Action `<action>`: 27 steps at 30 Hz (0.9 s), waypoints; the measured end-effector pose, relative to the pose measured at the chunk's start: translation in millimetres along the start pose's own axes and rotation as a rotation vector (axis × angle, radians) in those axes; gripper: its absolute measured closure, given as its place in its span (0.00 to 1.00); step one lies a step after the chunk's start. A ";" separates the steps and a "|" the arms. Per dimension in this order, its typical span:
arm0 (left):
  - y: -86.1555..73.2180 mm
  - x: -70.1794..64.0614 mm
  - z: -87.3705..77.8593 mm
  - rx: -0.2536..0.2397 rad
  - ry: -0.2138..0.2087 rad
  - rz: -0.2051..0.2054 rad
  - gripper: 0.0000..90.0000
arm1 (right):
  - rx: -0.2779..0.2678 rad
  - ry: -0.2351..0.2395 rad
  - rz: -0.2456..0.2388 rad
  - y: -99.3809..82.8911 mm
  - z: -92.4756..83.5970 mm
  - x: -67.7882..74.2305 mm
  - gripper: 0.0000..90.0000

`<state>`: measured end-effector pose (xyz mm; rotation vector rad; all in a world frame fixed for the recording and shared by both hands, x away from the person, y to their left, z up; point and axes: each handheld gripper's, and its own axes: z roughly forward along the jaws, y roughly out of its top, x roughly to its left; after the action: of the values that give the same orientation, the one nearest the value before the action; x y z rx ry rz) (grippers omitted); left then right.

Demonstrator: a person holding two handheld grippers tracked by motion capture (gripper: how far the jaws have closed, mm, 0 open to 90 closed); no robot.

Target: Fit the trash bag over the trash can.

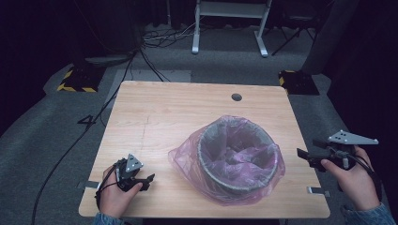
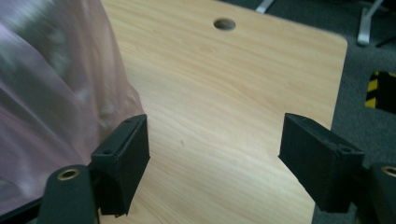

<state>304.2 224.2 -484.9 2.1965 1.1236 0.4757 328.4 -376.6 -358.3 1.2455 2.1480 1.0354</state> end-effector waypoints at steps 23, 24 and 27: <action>-21.3 13.1 -3.9 0.011 0.010 -0.059 0.27 | 0.136 -0.003 0.036 -91.4 65.5 -12.8 0.24; -21.8 13.8 -3.9 0.010 0.009 -0.059 0.27 | 0.139 -0.002 0.035 -93.8 67.4 -12.5 0.23; -24.0 15.1 -3.0 -0.007 0.003 -0.072 0.26 | 0.134 -0.014 0.027 -99.8 71.9 -11.0 0.23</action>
<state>296.9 248.4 -498.1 2.1416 1.1960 0.4512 329.8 -389.8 -481.1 1.3415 2.2271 0.9030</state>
